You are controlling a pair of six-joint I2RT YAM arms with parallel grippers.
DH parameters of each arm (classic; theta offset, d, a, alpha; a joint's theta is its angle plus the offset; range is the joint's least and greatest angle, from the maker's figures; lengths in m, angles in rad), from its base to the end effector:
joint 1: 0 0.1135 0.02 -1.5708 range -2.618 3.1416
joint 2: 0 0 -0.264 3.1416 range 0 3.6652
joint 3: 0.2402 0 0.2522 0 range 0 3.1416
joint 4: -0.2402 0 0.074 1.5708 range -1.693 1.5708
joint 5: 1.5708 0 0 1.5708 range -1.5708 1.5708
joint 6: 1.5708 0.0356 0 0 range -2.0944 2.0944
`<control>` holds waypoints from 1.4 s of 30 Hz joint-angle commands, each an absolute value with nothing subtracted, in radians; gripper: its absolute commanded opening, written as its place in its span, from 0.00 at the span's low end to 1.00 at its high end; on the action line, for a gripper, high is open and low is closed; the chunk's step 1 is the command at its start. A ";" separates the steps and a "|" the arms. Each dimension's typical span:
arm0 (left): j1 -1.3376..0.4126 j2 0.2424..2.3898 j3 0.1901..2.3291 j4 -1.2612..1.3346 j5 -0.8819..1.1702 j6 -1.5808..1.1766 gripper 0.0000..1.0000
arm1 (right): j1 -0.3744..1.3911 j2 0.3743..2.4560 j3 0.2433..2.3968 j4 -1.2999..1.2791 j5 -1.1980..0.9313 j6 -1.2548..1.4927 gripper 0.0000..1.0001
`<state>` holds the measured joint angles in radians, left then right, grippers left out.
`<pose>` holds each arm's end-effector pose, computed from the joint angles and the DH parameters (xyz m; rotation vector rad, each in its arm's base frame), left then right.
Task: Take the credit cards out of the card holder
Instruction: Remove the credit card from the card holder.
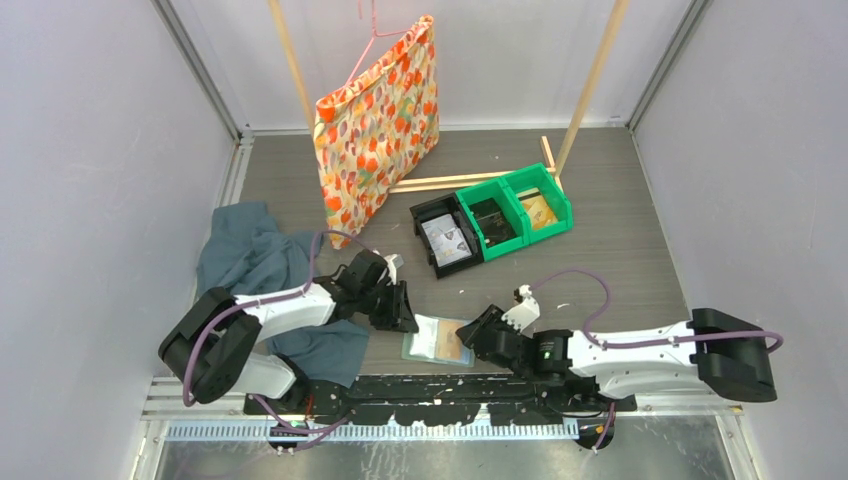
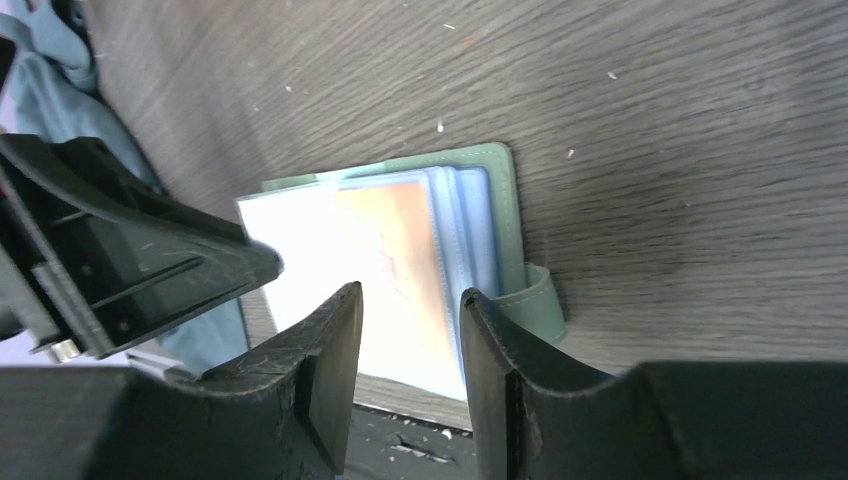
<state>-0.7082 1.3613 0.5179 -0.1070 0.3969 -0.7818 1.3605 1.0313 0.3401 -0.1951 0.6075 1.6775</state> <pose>0.1695 -0.1632 0.1417 0.0766 2.7762 -1.0120 0.0567 0.1685 0.1501 0.6404 2.3164 0.8110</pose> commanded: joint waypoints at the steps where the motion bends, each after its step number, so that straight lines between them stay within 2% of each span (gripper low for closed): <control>1: -0.707 1.388 0.505 -0.095 0.405 -0.773 0.34 | 1.367 1.096 0.371 -0.145 0.611 1.664 0.46; 17: -0.707 1.430 0.495 -0.044 0.442 -0.779 0.34 | 1.366 1.179 0.394 -0.068 0.587 1.654 0.46; 42: -0.707 1.400 0.509 -0.066 0.440 -0.770 0.34 | 1.365 1.234 0.538 -0.114 0.558 1.564 0.45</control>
